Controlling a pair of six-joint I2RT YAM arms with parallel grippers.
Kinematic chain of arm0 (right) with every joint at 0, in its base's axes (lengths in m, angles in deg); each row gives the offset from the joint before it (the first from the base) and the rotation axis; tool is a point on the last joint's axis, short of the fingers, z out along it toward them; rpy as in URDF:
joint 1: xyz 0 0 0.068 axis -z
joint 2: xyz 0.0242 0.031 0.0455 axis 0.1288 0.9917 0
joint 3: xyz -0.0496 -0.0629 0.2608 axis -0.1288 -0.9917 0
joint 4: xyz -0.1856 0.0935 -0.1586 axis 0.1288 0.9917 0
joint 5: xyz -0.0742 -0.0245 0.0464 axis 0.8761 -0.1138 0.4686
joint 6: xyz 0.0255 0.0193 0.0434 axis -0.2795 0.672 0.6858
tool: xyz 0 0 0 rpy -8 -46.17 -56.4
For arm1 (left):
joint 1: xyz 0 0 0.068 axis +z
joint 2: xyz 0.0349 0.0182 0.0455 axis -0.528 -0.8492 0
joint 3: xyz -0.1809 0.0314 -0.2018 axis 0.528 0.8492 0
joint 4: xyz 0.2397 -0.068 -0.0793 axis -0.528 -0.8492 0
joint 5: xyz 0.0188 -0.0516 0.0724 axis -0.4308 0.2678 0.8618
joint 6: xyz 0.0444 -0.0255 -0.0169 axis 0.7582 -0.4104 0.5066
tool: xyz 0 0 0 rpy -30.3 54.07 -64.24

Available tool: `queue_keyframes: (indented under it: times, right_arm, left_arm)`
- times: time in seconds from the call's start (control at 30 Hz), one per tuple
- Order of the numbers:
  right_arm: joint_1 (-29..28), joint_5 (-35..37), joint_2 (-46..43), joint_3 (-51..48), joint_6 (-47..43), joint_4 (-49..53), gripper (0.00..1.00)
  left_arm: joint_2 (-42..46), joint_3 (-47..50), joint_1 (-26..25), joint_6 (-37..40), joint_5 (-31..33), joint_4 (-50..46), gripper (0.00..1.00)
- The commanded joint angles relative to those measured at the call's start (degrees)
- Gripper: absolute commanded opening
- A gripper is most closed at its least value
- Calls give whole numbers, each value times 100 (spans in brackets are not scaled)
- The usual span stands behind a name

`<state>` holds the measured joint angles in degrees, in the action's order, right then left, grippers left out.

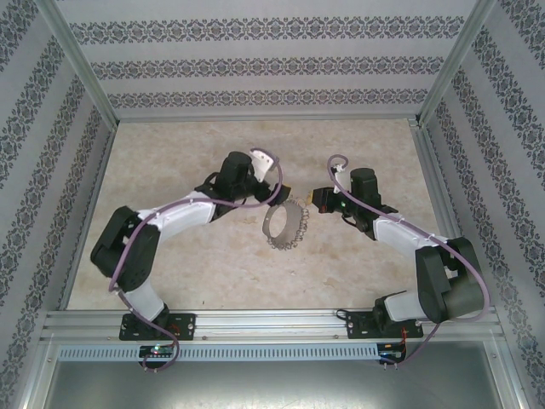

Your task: Put the keys on the keyring

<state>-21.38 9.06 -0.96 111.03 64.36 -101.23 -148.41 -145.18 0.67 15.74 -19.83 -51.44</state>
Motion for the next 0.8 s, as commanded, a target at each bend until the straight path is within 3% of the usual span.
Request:
queue_keyframes:
  times: [0.0, 0.13, 0.27, 0.47, 0.5, 0.63, 0.77]
  right_arm:
    - [51, 315, 22, -95, 227, -54, 0]
    - [47, 505, -86, -200, 317, 14, 0]
    - [139, 717, -208, -276, 423, 246, 0]
    - [269, 907, -723, -518, 479, 589, 0]
    - [285, 928, -838, -569, 489, 630, 0]
    - [302, 835, -1155, -708, 471, 702, 0]
    - [299, 672, -1275, -721, 368, 800, 0]
  left_arm:
    - [-488, -723, 285, -861, -472, -693, 100]
    - [-765, -1260, 525, -1556, -891, -1566, 99]
    - [-1078, -1968, 668, -1066, -1494, -2872, 89]
    - [-1823, -2812, 651, -332, -2058, -4380, 56]
    - [-1941, -2883, 632, -317, -2079, -4510, 52]
    - [-2070, -2859, 469, -147, -1760, -4656, 51]
    - [-2018, -2597, 262, 698, -1029, -4528, 52]
